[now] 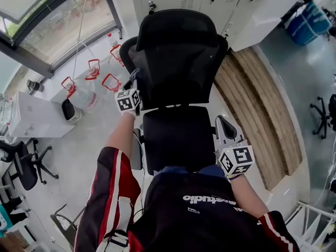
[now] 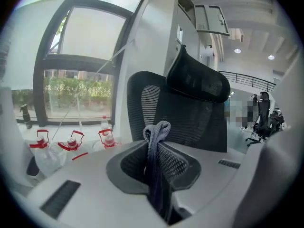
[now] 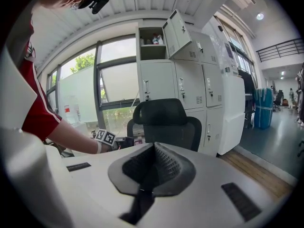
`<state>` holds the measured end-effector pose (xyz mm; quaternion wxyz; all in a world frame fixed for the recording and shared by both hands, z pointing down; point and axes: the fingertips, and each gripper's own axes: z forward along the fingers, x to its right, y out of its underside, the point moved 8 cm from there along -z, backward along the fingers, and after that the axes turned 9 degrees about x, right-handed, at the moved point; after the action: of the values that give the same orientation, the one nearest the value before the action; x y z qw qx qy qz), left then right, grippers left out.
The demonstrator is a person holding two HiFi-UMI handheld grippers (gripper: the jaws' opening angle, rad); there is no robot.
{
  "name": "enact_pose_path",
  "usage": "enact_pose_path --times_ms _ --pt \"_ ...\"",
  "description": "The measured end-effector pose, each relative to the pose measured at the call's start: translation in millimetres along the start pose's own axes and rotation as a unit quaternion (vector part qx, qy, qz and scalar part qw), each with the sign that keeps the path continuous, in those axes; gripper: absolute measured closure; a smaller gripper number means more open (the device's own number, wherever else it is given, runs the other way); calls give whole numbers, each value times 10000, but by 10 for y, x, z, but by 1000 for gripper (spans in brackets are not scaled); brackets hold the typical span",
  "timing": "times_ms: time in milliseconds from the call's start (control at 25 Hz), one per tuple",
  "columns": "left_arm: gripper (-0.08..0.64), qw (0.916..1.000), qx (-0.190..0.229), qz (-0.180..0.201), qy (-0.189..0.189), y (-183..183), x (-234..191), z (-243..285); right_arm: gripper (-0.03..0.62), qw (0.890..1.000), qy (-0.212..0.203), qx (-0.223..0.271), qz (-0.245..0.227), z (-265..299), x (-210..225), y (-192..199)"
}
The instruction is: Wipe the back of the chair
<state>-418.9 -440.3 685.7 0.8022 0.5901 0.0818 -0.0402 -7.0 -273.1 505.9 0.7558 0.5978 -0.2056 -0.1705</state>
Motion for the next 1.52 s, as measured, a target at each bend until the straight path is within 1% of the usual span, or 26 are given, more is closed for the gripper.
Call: enact_pose_path --times_ms 200,360,520,680,880,1040,1360,1520 --pt "500 9997 62 -95 -224 -49 -184 -206 583 10000 -58 40 -11 -61 -102 -1" --pt "500 9994 157 -139 -262 -121 -203 -440 583 9998 -129 124 46 -122 -180 2" --pt "500 9995 114 -115 -269 -115 -111 -677 583 9994 -237 234 120 -172 -241 -7" --pt "500 9998 21 -131 -129 -45 155 -792 583 9988 -279 363 196 -208 -211 -52" --pt "500 9996 -121 -49 253 94 705 -743 583 9983 -264 443 253 -287 -77 -96" --pt "500 9977 -225 -15 638 247 1279 -560 583 9987 -114 444 210 -388 201 -118" --pt "500 9894 -497 -222 1349 675 2586 -81 583 9991 214 301 201 -592 1010 -159" --pt "500 9853 -704 -282 1534 934 3188 256 581 9985 431 209 269 -692 1565 -103"
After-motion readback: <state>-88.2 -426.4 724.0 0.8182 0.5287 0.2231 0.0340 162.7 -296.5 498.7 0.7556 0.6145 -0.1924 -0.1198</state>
